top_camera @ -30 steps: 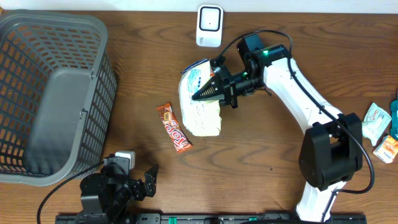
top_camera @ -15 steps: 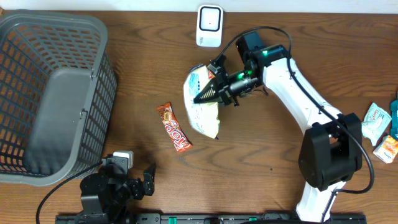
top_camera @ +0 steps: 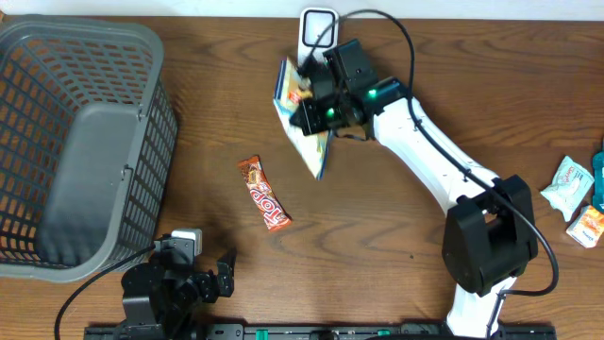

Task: Scan the item barcode
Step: 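Raise the snack bag and hold it at the scanner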

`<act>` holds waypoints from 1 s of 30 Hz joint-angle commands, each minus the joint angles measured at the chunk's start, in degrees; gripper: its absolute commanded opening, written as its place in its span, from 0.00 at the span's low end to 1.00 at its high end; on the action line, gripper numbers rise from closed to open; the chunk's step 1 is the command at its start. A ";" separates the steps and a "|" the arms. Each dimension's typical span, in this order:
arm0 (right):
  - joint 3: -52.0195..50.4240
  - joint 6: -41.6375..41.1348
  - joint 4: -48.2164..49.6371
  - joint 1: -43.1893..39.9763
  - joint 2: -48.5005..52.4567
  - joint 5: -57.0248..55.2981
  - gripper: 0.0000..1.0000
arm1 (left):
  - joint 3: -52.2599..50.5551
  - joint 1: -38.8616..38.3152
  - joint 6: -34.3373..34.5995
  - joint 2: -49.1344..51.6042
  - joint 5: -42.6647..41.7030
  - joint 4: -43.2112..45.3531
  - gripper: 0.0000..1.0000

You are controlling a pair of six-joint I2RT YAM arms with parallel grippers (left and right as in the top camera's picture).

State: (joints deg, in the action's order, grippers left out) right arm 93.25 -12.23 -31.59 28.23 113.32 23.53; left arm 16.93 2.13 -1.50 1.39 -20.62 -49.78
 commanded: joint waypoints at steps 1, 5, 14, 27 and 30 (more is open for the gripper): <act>0.72 4.63 6.62 -0.52 -0.66 -9.90 0.01 | 0.07 -0.20 -0.35 -0.04 0.61 -0.15 0.99; 0.74 4.66 16.50 -1.90 1.11 -12.04 0.01 | 0.07 -0.17 -0.37 -0.04 0.61 -0.15 0.99; 8.79 1.57 32.06 -6.38 9.88 -12.00 0.01 | 0.07 -0.20 -0.35 -0.04 0.61 -0.15 0.99; 34.36 0.48 22.51 -5.68 28.04 -15.21 0.01 | 0.07 -0.20 -0.35 -0.04 0.61 -0.15 0.99; 34.73 0.52 20.35 -5.77 27.56 -17.25 0.01 | 0.07 -0.20 -0.35 -0.04 0.61 -0.15 0.99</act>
State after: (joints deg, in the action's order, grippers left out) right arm 124.90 -11.14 -10.70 22.37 141.27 10.02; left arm 16.93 2.13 -1.50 1.41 -20.60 -49.78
